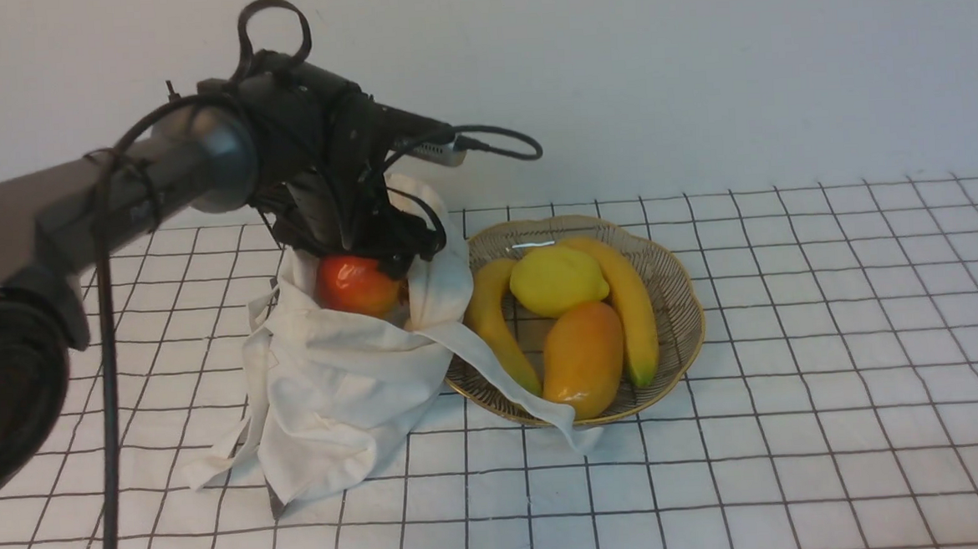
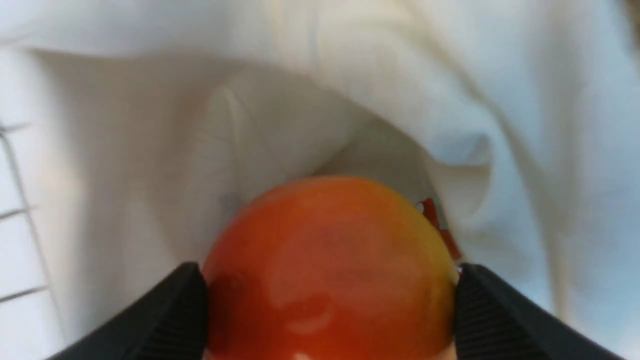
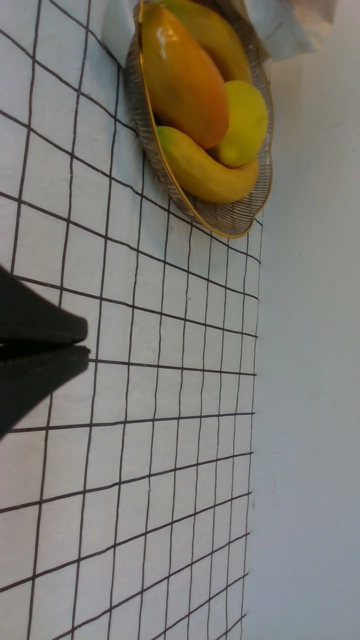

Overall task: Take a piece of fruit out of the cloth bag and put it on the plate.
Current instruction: Use the left arm to put the pomegranate into the empty plate on the right

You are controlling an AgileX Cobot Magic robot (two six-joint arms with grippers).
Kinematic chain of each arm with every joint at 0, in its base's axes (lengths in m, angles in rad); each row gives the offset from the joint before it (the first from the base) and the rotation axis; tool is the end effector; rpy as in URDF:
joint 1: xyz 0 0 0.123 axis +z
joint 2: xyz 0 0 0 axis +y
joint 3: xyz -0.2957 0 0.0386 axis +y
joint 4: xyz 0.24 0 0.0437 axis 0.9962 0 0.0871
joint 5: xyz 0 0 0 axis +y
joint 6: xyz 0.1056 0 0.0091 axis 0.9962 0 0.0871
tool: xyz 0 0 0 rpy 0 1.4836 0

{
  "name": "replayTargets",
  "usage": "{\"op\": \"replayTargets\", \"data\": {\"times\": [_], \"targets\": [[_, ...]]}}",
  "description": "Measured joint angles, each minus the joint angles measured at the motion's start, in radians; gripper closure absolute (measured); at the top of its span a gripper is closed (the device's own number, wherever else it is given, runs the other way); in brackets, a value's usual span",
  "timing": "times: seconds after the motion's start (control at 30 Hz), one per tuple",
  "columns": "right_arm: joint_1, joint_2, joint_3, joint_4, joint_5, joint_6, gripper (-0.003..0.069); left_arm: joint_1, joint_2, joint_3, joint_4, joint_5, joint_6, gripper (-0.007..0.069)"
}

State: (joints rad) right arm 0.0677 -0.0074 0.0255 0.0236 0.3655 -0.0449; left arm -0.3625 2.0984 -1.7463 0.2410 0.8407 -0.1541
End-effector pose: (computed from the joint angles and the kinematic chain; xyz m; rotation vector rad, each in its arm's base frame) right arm 0.0459 0.0040 0.1677 -0.0903 1.8651 0.0389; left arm 0.4467 -0.1492 0.2247 0.4293 2.6020 0.1190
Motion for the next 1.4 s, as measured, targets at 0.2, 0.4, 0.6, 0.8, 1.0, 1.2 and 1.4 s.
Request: {"op": "replayTargets", "data": {"times": [0.2,0.4,0.6,0.8,1.0,1.2,1.4], "targets": [[0.000,0.000,0.000,0.000,0.000,0.000,0.0673,0.000,-0.131,0.000,-0.090,0.001,-0.001,0.0055],[0.000,0.000,0.000,0.000,0.000,0.000,0.0673,0.000,-0.198,0.000,-0.347,0.009,0.005,0.0055],[0.000,0.000,0.000,0.000,0.000,0.000,0.0673,-0.013,-0.152,0.000,-0.639,0.014,0.120,0.0055],[0.000,0.000,0.000,0.000,0.000,0.000,0.0673,-0.033,-0.077,0.000,-0.757,0.013,0.203,0.0055],[0.000,0.000,0.000,0.000,0.000,0.000,0.0673,-0.035,-0.047,0.000,-0.774,0.011,0.218,0.0055],[0.000,0.000,0.000,0.000,0.000,0.000,0.0673,-0.035,-0.042,0.000,-0.774,-0.002,0.219,0.0011],[0.000,0.000,0.000,0.000,0.000,0.000,0.0673,-0.035,-0.042,0.000,-0.782,-0.010,0.220,-0.0058]]}}
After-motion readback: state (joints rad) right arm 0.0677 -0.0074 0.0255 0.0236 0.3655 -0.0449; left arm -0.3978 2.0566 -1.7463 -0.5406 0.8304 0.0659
